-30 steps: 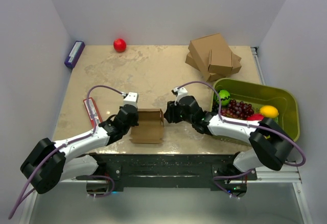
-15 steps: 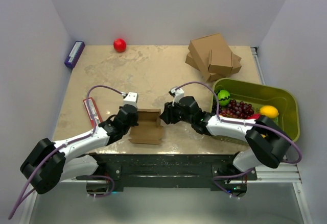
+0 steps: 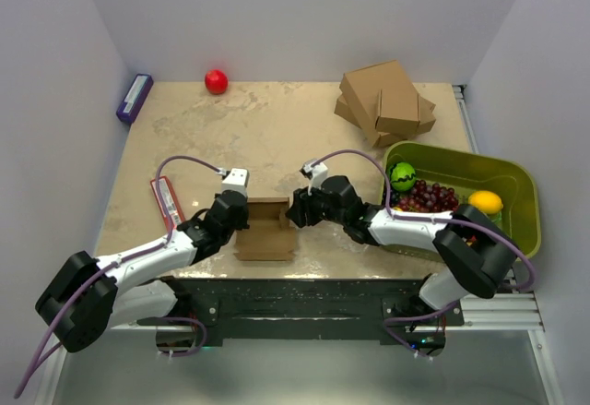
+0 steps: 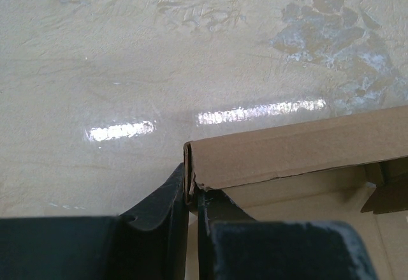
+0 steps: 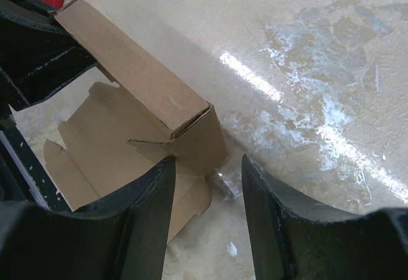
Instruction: Fold the paper box
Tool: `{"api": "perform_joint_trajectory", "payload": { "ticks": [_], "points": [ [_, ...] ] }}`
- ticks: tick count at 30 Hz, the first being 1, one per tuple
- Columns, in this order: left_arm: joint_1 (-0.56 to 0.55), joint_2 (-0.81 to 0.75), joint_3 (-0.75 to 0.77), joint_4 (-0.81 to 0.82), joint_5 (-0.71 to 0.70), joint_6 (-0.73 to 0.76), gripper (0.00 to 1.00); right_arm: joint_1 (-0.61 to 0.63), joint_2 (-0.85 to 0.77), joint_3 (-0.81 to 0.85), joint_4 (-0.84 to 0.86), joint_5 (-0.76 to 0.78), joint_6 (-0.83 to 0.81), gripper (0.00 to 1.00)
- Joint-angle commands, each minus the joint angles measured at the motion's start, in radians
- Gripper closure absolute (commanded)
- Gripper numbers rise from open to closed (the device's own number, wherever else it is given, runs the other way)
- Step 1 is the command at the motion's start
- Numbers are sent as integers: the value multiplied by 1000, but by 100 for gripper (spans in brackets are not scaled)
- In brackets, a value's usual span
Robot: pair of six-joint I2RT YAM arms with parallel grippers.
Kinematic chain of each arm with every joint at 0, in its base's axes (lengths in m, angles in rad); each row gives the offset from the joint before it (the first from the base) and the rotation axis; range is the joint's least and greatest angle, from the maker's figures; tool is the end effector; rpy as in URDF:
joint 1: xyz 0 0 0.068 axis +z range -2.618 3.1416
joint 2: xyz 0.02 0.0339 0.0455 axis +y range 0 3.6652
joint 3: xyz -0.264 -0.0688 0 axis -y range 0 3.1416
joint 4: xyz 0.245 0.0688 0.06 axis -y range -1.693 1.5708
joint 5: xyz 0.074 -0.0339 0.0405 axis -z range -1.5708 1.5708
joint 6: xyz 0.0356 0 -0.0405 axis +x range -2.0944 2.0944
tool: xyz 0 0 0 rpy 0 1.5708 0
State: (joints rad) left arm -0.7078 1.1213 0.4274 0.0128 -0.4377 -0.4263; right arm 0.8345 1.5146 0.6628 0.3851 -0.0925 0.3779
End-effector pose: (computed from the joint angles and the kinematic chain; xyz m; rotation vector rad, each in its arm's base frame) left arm 0.1728 -0.1280 0.1738 0.0766 2.1802 -0.1485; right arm 0.2054 0.2315 0.1830 -0.5447 2.0741 0.8338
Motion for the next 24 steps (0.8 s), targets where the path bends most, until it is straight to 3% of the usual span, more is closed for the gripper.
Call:
{"api": "perform_joint_trajectory", "payload": {
  "ticks": [1,24],
  "points": [
    [-2,-17,-4,62,20,4,100,2,10,15,83,-24,-31,50],
    [-2,-11,-4,69,31,8,100,2,96,44,195,0,-10,54]
  ]
}}
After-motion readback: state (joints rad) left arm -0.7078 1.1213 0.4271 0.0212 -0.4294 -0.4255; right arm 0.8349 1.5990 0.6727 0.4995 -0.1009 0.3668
